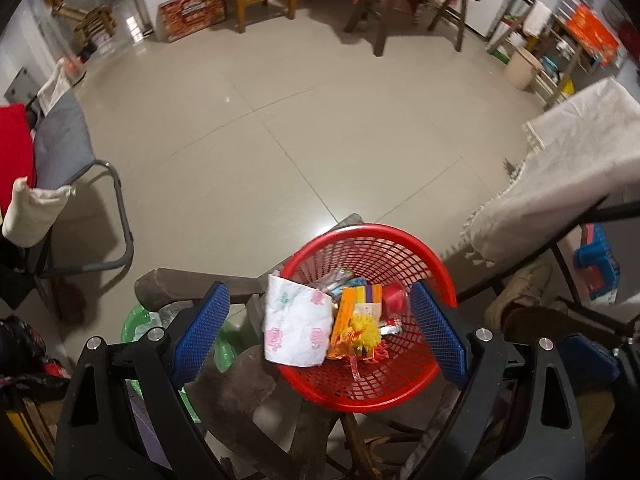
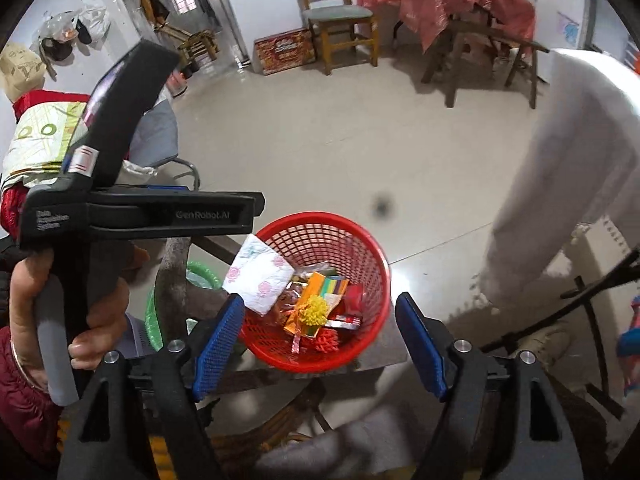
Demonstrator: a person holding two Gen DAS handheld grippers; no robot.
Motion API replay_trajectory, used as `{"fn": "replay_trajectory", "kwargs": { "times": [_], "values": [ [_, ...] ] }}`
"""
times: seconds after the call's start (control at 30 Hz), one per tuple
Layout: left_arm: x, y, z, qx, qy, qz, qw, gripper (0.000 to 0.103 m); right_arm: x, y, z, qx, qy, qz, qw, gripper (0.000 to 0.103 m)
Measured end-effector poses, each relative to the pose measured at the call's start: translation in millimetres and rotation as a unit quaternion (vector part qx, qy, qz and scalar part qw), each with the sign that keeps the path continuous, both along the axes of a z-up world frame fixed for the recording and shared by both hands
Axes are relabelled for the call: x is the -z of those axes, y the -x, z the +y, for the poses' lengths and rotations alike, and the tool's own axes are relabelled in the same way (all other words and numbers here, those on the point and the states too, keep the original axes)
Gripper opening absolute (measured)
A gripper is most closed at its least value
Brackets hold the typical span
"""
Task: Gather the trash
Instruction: 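Open the left tool over the wastebasket while the right tool drops the clear cup in, then move both tools back over the table toward the remaining trash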
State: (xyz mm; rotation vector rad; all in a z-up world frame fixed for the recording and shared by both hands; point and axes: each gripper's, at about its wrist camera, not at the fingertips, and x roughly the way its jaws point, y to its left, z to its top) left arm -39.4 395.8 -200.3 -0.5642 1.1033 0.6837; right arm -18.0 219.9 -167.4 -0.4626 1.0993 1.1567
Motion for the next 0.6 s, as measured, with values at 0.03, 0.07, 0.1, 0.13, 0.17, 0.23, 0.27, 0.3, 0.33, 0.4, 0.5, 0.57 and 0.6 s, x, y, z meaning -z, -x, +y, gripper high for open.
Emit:
{"fn": "replay_trajectory", "kwargs": {
  "times": [0.03, 0.07, 0.1, 0.13, 0.17, 0.23, 0.27, 0.3, 0.33, 0.4, 0.5, 0.57, 0.6],
  "values": [
    [-2.4, -1.9, -3.6, 0.006, -0.001, -0.003, 1.0000, 0.089, -3.9, -0.4, -3.9, 0.003, -0.003, -0.003, 1.000, 0.077],
    [-5.8, -3.5, -7.4, 0.012, -0.004, -0.006, 0.9999, 0.088, -9.5, -0.3, -10.1, 0.007, -0.008, -0.008, 1.000, 0.077],
    [-8.2, -5.4, -10.4, 0.016, -0.008, -0.009, 0.9998, 0.088, -12.7, -1.0, -13.9, 0.010, -0.011, -0.011, 1.000, 0.077],
    [-15.0, -6.5, -15.8, 0.022, -0.019, -0.016, 0.9994, 0.088, -19.3, 0.0, -20.1, 0.014, -0.017, -0.016, 1.000, 0.077],
    [-20.2, -7.4, -19.8, 0.026, -0.029, -0.022, 0.9990, 0.089, -22.7, 0.6, -23.6, 0.016, -0.021, -0.019, 0.999, 0.077],
    [-33.4, -9.2, -30.2, 0.036, -0.052, -0.036, 0.9974, 0.089, -34.0, 2.5, -32.8, 0.020, -0.032, -0.031, 0.999, 0.077],
    [-40.5, -9.7, -35.3, 0.041, -0.062, -0.045, 0.9963, 0.089, -42.6, 4.3, -39.1, 0.023, -0.039, -0.042, 0.998, 0.077],
    [-45.8, -10.4, -38.5, 0.045, -0.067, -0.051, 0.9954, 0.089, -48.4, 5.2, -43.6, 0.026, -0.043, -0.050, 0.997, 0.077],
    [-53.4, -11.3, -44.4, 0.052, -0.074, -0.061, 0.9941, 0.089, -57.7, 6.6, -50.8, 0.032, -0.050, -0.063, 0.996, 0.077],
    [-66.0, -12.0, -56.8, 0.064, -0.082, -0.079, 0.9914, 0.089, -69.2, 8.6, -61.8, 0.041, -0.061, -0.076, 0.994, 0.077],
    [-82.8, -13.7, -73.7, 0.081, -0.094, -0.100, 0.9872, 0.089, -91.5, 12.3, -84.1, 0.062, -0.080, -0.102, 0.990, 0.078],
    [-96.8, -14.3, -89.3, 0.099, -0.103, -0.117, 0.9828, 0.089, -109.6, 14.2, -105.7, 0.082, -0.095, -0.124, 0.984, 0.079],
    [-103.4, -14.4, -97.9, 0.109, -0.107, -0.126, 0.9803, 0.089, -114.3, 14.7, -113.0, 0.089, -0.099, -0.132, 0.982, 0.079]
  ]
}}
